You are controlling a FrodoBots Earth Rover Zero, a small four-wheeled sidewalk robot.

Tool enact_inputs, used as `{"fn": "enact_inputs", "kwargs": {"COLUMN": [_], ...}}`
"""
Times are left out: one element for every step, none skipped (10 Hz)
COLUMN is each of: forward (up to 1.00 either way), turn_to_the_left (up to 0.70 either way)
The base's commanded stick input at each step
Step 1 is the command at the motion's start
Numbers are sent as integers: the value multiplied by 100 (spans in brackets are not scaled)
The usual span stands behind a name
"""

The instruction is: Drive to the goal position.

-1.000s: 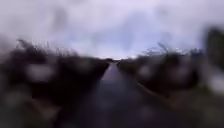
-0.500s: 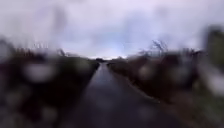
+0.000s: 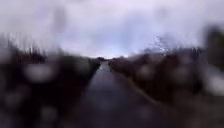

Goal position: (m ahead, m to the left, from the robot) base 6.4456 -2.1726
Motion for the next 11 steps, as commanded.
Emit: {"fn": "enact_inputs", "kwargs": {"forward": [70, 70, 70, 70, 70, 70, 70, 70, 70, 70, 70], "turn_to_the_left": [0, 0, 0, 0, 0, 0, 0, 0, 0, 0, 0]}}
